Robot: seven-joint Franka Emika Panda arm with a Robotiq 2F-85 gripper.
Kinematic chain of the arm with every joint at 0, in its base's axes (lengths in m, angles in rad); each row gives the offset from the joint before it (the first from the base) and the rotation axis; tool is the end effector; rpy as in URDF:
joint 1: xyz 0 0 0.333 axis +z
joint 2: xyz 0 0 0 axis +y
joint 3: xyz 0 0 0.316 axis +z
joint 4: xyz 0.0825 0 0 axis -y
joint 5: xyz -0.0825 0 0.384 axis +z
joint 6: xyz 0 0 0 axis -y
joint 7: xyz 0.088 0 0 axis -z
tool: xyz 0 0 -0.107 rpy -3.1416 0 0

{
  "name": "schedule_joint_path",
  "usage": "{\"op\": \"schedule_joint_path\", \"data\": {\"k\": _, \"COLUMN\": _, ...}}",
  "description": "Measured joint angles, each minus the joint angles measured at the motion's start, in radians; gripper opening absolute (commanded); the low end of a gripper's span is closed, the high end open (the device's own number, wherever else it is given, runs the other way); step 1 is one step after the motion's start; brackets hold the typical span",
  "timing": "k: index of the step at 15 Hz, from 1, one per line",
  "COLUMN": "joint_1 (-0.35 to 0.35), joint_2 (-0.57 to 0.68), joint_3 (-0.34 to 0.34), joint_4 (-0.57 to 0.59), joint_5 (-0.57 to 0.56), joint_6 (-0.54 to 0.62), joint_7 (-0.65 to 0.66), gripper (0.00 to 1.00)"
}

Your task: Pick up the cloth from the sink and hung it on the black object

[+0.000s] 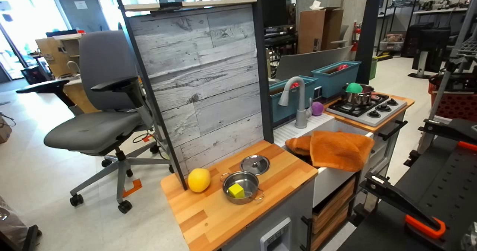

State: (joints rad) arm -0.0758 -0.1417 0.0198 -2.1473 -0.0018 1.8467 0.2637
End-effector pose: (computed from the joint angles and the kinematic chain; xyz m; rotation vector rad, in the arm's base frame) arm 0.4893 -0.0273 0.4510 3.0714 -0.4949 -0.2457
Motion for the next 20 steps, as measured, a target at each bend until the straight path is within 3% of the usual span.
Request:
{"op": "schedule_joint_path", "data": {"k": 4, "joint_1": 0.000, "joint_2": 0.139, "joint_3": -0.028, "joint_4": 0.089, "joint_5": -0.006, "joint_6": 0.023, "joint_7": -0.044, "gripper": 1.00}}
{"op": "schedule_joint_path", "data": {"k": 10, "joint_1": -0.013, "joint_2": 0.232, "joint_3": -0.083, "joint_4": 0.096, "joint_5": 0.049, "joint_6": 0.112, "joint_7": -0.205, "gripper": 1.00}}
{"op": "schedule_joint_path", "data": {"k": 15, "joint_1": -0.041, "joint_2": 0.359, "joint_3": -0.089, "joint_4": 0.089, "joint_5": 0.207, "joint_6": 0.309, "joint_7": -0.446, "gripper": 1.00}}
{"op": "schedule_joint_path", "data": {"k": 20, "joint_1": -0.121, "joint_2": 0.589, "joint_3": -0.061, "joint_4": 0.093, "joint_5": 0.390, "joint_6": 0.500, "joint_7": -0.705, "gripper": 1.00}}
